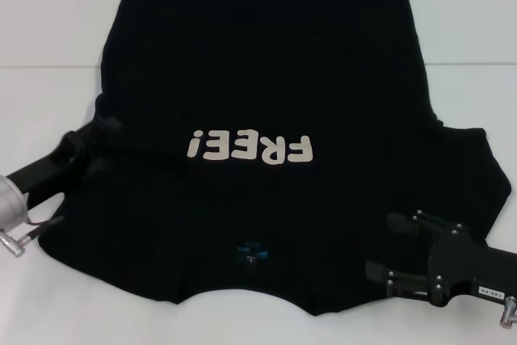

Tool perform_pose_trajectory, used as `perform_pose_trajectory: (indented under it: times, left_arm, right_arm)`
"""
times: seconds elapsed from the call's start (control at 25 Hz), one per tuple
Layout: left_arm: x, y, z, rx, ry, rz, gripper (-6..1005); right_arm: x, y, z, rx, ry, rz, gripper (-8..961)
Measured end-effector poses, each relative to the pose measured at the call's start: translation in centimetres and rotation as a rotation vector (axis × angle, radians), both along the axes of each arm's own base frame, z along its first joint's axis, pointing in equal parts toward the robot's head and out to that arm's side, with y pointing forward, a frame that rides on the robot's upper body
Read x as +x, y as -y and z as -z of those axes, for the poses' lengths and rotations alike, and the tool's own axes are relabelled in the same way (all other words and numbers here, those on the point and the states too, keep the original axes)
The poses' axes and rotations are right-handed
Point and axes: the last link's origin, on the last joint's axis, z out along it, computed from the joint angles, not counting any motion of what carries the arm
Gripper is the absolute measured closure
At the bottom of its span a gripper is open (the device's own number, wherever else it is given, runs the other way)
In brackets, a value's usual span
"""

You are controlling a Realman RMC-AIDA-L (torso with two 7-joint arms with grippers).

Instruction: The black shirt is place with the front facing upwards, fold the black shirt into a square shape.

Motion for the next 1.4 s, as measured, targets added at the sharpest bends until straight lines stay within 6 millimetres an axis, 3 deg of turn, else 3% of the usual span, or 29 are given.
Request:
perform_pose_trajectory:
  times: [0.2,0.64,1.2,1.4]
  left_arm:
    - [-0.5,-0.1,0.0,0.012,-0.019,-0.030,91]
    - [0.0,-1.7,0.7,0.046,-0.091,-0.066,91]
    - [3.9,-4.9,1.5,0.068,-0.125,0.031,91]
    - [6.1,-6.1,2.0,0.071,-0.095,0.085,91]
  right_arm:
    - [0.1,0.1,0.1,-0.004,-0.003,0.006,36]
    - [0.0,0.2,0.1,-0.008,-0.003,0.003,37]
    - [0.0,0.2,0.3,-0.012,-0.003,0.004,38]
    - [0.1,0.2,0.3,-0.010,-0.001,0.004,38]
